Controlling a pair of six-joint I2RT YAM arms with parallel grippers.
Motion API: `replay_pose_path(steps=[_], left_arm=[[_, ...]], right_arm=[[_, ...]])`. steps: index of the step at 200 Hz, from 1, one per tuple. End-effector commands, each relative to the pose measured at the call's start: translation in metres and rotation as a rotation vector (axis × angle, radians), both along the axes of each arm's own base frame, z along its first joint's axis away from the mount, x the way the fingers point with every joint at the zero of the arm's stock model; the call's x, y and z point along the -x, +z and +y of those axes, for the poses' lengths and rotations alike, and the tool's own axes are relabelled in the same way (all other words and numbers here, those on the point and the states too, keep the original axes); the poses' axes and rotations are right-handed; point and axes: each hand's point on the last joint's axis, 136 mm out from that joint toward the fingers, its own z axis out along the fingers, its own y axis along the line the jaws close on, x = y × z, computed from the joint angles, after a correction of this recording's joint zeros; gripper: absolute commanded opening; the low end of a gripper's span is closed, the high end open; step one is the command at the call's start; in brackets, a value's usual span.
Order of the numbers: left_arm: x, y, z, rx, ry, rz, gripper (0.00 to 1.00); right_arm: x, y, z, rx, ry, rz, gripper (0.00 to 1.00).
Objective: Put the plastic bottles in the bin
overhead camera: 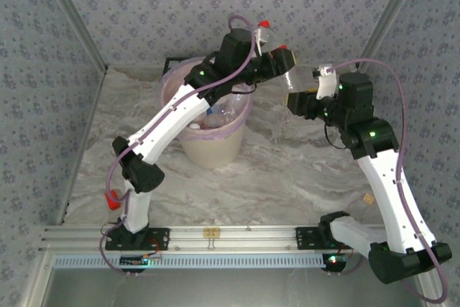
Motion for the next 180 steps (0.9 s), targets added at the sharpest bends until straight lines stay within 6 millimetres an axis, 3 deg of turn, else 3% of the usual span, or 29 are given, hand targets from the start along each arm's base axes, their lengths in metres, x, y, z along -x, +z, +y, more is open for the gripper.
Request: replay_pose_path(steps=[1, 27, 67, 114, 149, 180], left_arm=[[0.009, 0.024, 0.008, 0.028, 0.004, -0.046, 0.6], [0.008, 0.025, 0.01, 0.027, 0.007, -0.05, 0.54], [0.004, 0.043, 0.039, 0.017, 0.04, -0.086, 0.42], [0.022, 0.058, 0.116, -0.13, 0.059, -0.094, 0.32], [0.048, 0.05, 0.184, -0.224, 0.086, 0.001, 0.26], [0.06, 0.036, 0.224, -0.297, 0.123, 0.052, 0.24]], right_arm=[[-0.002, 0.006, 0.0, -0.011, -0.014, -0.023, 0.0], [-0.002, 0.005, 0.002, -0.011, -0.007, -0.019, 0.02], [-0.001, 0.013, 0.0, 0.007, -0.009, -0.051, 1.0], [-0.01, -0.004, -0.014, 0.082, -0.043, -0.028, 1.0], [-0.019, -0.019, -0.014, 0.077, -0.027, 0.027, 1.0], [-0.025, -0.029, -0.012, 0.073, -0.013, 0.052, 1.0]])
